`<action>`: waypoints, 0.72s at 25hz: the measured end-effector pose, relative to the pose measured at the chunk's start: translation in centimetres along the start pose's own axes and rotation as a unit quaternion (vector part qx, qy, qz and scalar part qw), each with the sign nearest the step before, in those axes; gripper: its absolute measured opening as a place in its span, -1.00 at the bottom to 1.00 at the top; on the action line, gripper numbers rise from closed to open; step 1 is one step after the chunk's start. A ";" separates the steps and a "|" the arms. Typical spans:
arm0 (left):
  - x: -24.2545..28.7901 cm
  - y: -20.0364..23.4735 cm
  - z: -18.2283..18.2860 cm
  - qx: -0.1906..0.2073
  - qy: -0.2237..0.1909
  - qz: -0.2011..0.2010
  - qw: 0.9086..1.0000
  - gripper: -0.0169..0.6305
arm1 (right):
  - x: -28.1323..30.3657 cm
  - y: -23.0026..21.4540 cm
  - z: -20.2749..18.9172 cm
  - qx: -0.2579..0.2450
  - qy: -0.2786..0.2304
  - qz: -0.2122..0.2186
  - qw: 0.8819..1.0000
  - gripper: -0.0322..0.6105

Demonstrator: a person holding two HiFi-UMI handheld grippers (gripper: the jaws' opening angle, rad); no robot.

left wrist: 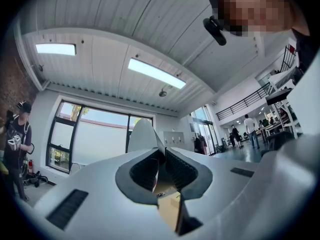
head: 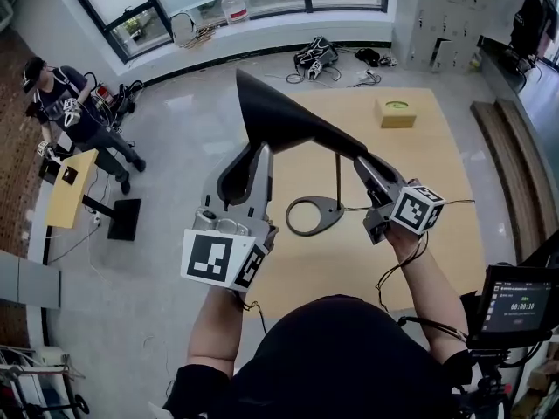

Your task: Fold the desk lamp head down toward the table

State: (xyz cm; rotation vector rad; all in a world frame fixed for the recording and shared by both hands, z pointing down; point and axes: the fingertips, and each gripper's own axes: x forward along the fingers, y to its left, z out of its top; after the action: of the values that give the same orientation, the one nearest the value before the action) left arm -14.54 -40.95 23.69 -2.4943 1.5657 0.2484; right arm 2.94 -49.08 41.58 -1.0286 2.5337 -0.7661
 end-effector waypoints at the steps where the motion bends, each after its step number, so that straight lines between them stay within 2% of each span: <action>1: -0.1 0.0 -0.2 -0.001 0.001 0.001 1.000 -0.80 | -0.1 -0.1 0.1 -0.005 0.001 -0.002 1.000 -0.43; 9: -1.2 1.1 -1.8 -0.031 0.010 0.016 0.999 -0.80 | -0.2 0.0 1.4 -0.066 0.013 -0.014 0.998 -0.43; 18: -2.5 1.7 -4.0 -0.069 0.019 0.026 0.997 -0.80 | -0.6 0.2 2.7 -0.139 0.036 -0.027 0.989 -0.43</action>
State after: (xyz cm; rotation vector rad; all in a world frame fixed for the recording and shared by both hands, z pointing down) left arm -17.02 -40.49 28.05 -2.5780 1.6836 0.3311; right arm 4.48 -49.46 39.35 -1.1779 2.7410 -0.4776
